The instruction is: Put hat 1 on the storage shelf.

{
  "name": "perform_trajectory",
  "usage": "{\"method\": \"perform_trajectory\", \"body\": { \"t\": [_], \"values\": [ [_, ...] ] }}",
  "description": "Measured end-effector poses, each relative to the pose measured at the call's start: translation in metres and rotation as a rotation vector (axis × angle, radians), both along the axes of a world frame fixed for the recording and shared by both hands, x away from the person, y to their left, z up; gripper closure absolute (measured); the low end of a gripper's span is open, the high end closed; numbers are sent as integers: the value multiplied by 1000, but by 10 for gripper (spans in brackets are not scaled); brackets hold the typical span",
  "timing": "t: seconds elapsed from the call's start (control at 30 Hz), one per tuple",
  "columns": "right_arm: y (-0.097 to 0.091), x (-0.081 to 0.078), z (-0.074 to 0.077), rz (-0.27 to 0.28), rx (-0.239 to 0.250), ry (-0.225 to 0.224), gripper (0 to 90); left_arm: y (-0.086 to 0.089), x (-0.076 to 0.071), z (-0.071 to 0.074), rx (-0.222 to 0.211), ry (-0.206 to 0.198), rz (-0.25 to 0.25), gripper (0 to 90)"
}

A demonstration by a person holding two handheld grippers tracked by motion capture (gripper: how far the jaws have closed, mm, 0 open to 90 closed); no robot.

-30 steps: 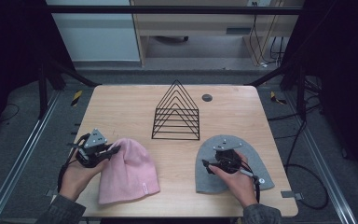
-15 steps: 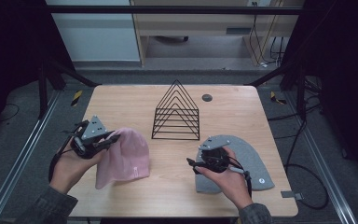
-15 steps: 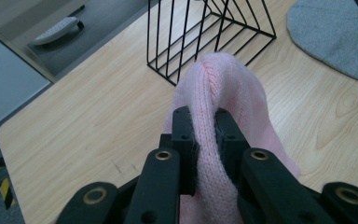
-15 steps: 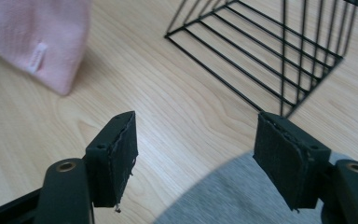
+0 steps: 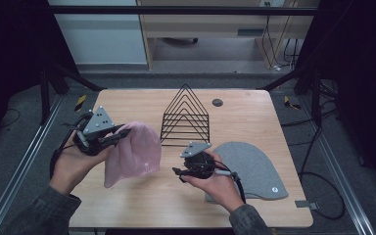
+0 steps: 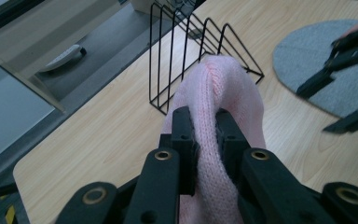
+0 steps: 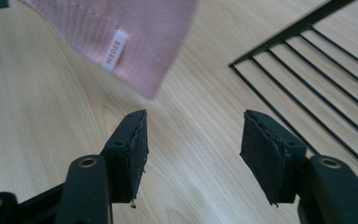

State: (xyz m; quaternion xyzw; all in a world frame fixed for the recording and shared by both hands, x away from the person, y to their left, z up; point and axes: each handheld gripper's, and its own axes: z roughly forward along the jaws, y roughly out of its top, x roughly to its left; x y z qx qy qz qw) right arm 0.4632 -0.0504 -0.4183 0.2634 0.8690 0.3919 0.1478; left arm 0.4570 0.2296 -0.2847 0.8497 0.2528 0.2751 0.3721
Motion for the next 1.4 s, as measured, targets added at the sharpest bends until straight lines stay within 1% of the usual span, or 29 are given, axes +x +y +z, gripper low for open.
{"method": "perform_trajectory", "body": {
  "t": [0.13, 0.2, 0.27, 0.33, 0.4, 0.43, 0.47, 0.53, 0.57, 0.6, 0.63, 0.7, 0.77, 0.83, 0.93, 1.03, 1.07, 1.1, 1.2, 1.3, 1.4],
  "values": [
    [14, 4, -3, 25, -4, 11, 430, -5, 0, 5, -15, 6, -19, 805],
    [19, 7, -4, 34, 13, 28, 449, -6, 1, 5, -23, 16, -25, 805],
    [23, 10, -6, 56, 34, 45, 462, -8, 2, 5, -27, 15, -31, 805],
    [27, 13, -8, 68, 36, 56, 478, -10, 1, 6, -34, 19, -37, 805],
    [30, 16, -10, 72, 35, 68, 491, -12, 2, 6, -34, 20, -42, 805],
    [31, 19, -11, 65, 33, 76, 491, -12, 1, 6, -34, 20, -44, 805],
    [31, 19, -11, 65, 33, 76, 491, -12, 1, 6, -34, 20, -44, 805],
    [33, 24, -13, 64, 38, 81, 493, -13, 2, 5, -39, 24, -48, 805],
    [34, 26, -13, 71, 47, 84, 542, -12, 2, 5, -49, 30, -52, 805],
    [35, 27, -14, 82, 49, 87, 589, -12, 2, 5, -51, 29, -50, 805],
    [36, 27, -14, 95, 48, 82, 654, -12, 2, 5, -51, 29, -50, 805],
    [36, 25, -13, 98, 48, 79, 726, -11, 3, 4, -60, 31, -47, 805],
    [34, 23, -11, 108, 55, 79, 767, -9, 4, 4, -57, 36, -50, 804],
    [32, 21, -8, 119, 50, 78, 780, -8, 6, 3, -72, 42, -47, 802],
    [26, 19, -3, 129, 41, 65, 796, -7, 10, 5, -86, 53, -54, 800],
    [17, 17, 5, 131, 48, 54, 807, -7, 14, 9, -88, 57, -61, 798],
    [13, 17, 7, 130, 49, 51, 812, -9, 15, 10, -104, 58, -61, 798],
    [10, 17, 10, 129, 54, 50, 815, -10, 17, 12, -112, 58, -63, 798],
    [1, 18, 17, 124, 60, 49, 823, -16, 22, 17, -110, 54, -78, 797],
    [-7, 20, 25, 128, 54, 47, 826, -23, 32, 23, -104, 56, -98, 795],
    [-15, 25, 34, 126, 51, 43, 827, -29, 42, 29, -117, 57, -107, 794]
  ]
}}
